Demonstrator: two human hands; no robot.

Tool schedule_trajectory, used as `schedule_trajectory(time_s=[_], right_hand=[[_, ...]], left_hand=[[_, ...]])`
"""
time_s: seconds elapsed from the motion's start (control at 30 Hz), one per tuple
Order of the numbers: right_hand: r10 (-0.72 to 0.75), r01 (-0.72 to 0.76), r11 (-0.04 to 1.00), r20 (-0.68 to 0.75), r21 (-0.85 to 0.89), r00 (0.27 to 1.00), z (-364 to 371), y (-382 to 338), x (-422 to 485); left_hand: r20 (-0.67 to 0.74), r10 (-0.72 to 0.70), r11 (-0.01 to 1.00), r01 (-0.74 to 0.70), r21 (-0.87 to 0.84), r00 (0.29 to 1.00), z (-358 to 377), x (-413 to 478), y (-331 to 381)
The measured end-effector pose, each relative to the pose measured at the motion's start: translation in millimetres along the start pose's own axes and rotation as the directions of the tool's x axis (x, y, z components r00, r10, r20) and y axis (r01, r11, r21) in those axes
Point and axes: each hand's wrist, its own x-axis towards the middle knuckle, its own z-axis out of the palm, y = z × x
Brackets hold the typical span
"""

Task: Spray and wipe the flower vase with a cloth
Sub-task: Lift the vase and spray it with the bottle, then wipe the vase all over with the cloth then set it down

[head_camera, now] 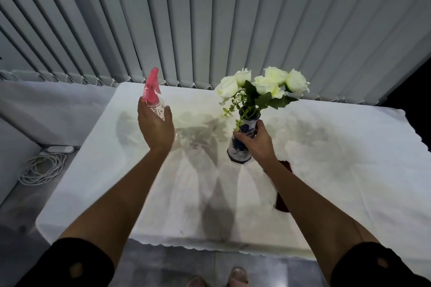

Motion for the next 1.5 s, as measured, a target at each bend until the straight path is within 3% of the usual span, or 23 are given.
schedule_trajectory(time_s=[0.07, 0.13, 0.17, 0.23, 0.3, 0.4, 0.5, 0.7, 0.9, 1.0, 1.1, 1.17, 1.3, 1.4, 1.5], right_hand=[[-0.016, 0.007, 0.995, 0.086, 0.103, 0.996, -5.9, 6.3, -2.4], [-0.004, -0.004, 0.998, 0.13, 0.06, 0.991, -15.4, 20.5, -6.6], [0.015, -0.011, 0.999, 0.116, -0.032, 0.993, -21.2, 30.3, -8.8], [0.036, -0.018, 0.952, 0.053, -0.306, 0.998, -34.3, 51.0, -17.2], [0.022, -0.023, 0.842, -0.008, -0.54, 1.0, -47.4, 71.8, -29.9], [0.104, -0.124, 0.763, -0.069, -0.634, 0.992, -59.2, 96.6, -51.8], [0.18, -0.148, 0.678, -0.033, -0.72, 0.983, -62.5, 112.1, -65.2], [0.116, -0.104, 0.607, -0.042, -0.788, 0.992, -54.2, 128.0, -69.0], [0.017, -0.076, 0.55, -0.08, -0.832, 0.997, -44.7, 139.2, -68.9], [-0.014, -0.047, 0.609, -0.07, -0.792, 0.997, -47.3, 132.2, -65.9], [0.06, -0.106, 0.688, -0.089, -0.718, 0.994, -51.9, 128.3, -56.9], [0.064, -0.136, 0.818, -0.146, -0.559, 0.987, -54.6, 113.6, -43.4], [-0.036, 0.014, 0.994, -0.21, -0.104, 0.977, -69.3, 40.4, -10.0], [-0.01, 0.066, 0.96, -0.203, 0.273, 0.979, -85.7, -30.1, 3.8], [-0.138, 0.227, 0.887, -0.237, 0.402, 0.962, -96.9, -82.7, 5.8]], left_hand=[[-0.089, -0.043, 0.999, 0.045, 0.023, 0.995, 12.0, -27.4, 7.2], [-0.105, -0.076, 0.997, 0.078, 0.014, 0.992, 25.5, -57.2, 15.4], [-0.046, -0.083, 0.996, 0.083, 0.012, 0.996, 32.1, -71.6, 18.2], [0.211, -0.07, 0.997, 0.072, -0.005, 0.975, 46.2, -93.3, 19.9], [0.454, -0.042, 0.997, 0.07, -0.044, 0.89, 61.3, -108.1, 22.3], [0.654, -0.008, 0.984, 0.122, -0.129, 0.756, 75.9, -118.7, 36.5], [0.747, 0.015, 0.953, 0.218, -0.212, 0.664, 88.9, -122.6, 45.1], [0.722, -0.027, 0.961, 0.217, -0.172, 0.691, 110.9, -125.9, 32.8], [0.655, -0.023, 0.99, 0.11, -0.092, 0.756, 120.6, -124.4, 24.3], [0.626, -0.019, 0.995, 0.078, -0.067, 0.779, 120.5, -123.1, 26.0], [0.615, -0.011, 0.972, 0.154, -0.179, 0.788, 114.4, -121.9, 38.1], [0.613, 0.004, 0.945, 0.198, -0.261, 0.79, 108.3, -113.2, 53.3], [0.637, 0.064, 0.876, 0.263, -0.405, 0.769, 89.3, -80.4, 100.8], [0.65, 0.108, 0.84, 0.281, -0.464, 0.752, 69.0, -54.8, 136.6], [0.657, 0.134, 0.813, 0.297, -0.501, 0.742, 46.5, -39.0, 164.1]])
